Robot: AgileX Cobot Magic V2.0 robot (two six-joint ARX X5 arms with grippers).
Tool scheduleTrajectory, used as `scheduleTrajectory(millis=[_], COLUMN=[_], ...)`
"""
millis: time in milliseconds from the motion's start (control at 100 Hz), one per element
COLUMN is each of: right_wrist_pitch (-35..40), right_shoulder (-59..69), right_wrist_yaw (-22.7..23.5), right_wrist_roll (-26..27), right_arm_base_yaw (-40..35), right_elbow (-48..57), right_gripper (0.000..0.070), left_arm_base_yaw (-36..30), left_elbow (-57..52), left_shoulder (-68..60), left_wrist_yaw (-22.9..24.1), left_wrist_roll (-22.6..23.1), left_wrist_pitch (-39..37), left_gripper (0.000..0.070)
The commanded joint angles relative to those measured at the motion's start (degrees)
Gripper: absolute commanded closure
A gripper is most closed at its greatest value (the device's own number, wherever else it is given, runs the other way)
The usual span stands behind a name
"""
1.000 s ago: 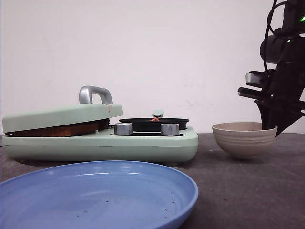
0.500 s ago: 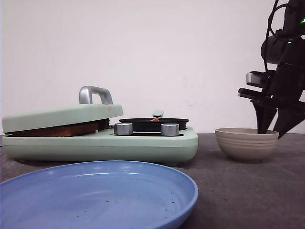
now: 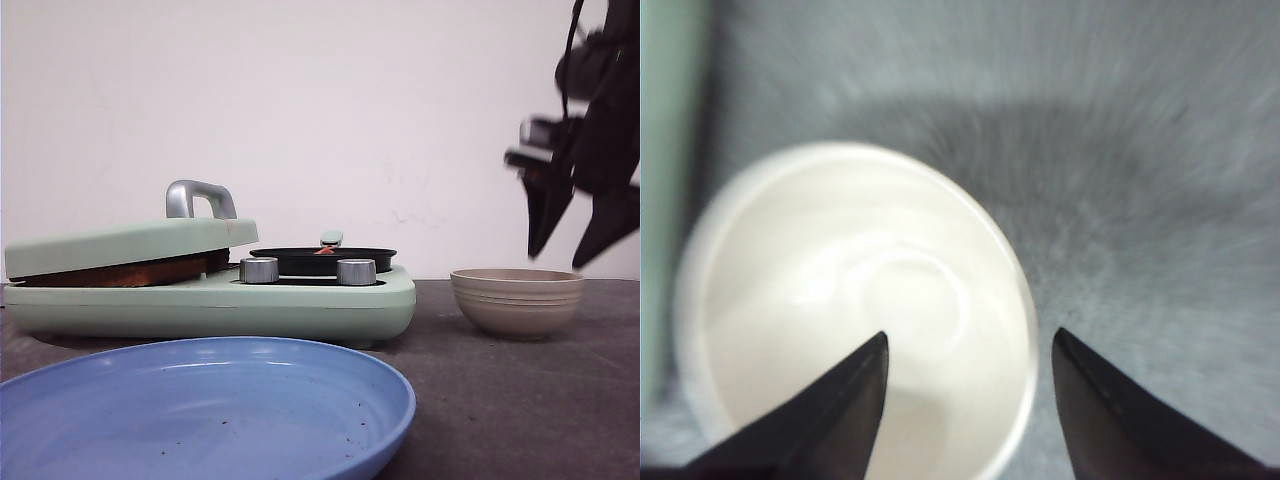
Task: Make breakfast with bread and shrimp
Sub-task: 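Open the right gripper and raise it away from the bowl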
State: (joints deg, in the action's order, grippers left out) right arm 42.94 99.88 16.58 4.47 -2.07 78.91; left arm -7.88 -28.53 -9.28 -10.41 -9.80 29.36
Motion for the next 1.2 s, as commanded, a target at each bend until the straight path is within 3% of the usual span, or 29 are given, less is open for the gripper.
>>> scheduleTrajectory(millis=[0,120,600,680,800,910,1190], right_wrist_pitch=[1.9,3.3,-4.0,-4.2,-6.6,-9.9,-20.5], right_shoulder=[-2.0,-7.6,-31.4,-33.6,-36.9,-39.8,-48.6], right_wrist_yaw=[1.3,3.4,7.8,7.8,7.4,7.2,-0.4], right_wrist_roll=[-0.4,-0.5,-2.1,-2.1,-2.1,-2.1,-0.1], right_arm_base_yaw=[0.1,-0.6,-7.5,-9.5,-12.8,-15.9,-22.0], right_elbow=[1.0,1.0,0.8,0.4,-2.2,-6.1,-21.2], right_gripper=[0.0381,0.0382,0.0382,0.0416,0.07,0.07,0.07], left_arm_base_yaw=[0.0,0.0,0.0,0.0,0.0,0.0,0.0], left_elbow=[-0.4,-0.4,-0.4,-0.4,-0.4,-0.4,-0.5], left_shoulder=[0.0,0.0,0.0,0.0,0.0,0.0,-1.1], left_wrist_yaw=[0.1,0.1,0.2,0.9,2.1,2.0,0.8], left_wrist_roll=[0.0,0.0,-1.1,-3.1,-4.4,-4.5,-7.6], left_wrist_pitch=[-0.6,-0.6,-0.7,-0.6,-0.7,-1.0,-2.4], left_gripper=[0.0269,0.0269,0.0277,0.0359,0.0541,0.0697,0.0697])
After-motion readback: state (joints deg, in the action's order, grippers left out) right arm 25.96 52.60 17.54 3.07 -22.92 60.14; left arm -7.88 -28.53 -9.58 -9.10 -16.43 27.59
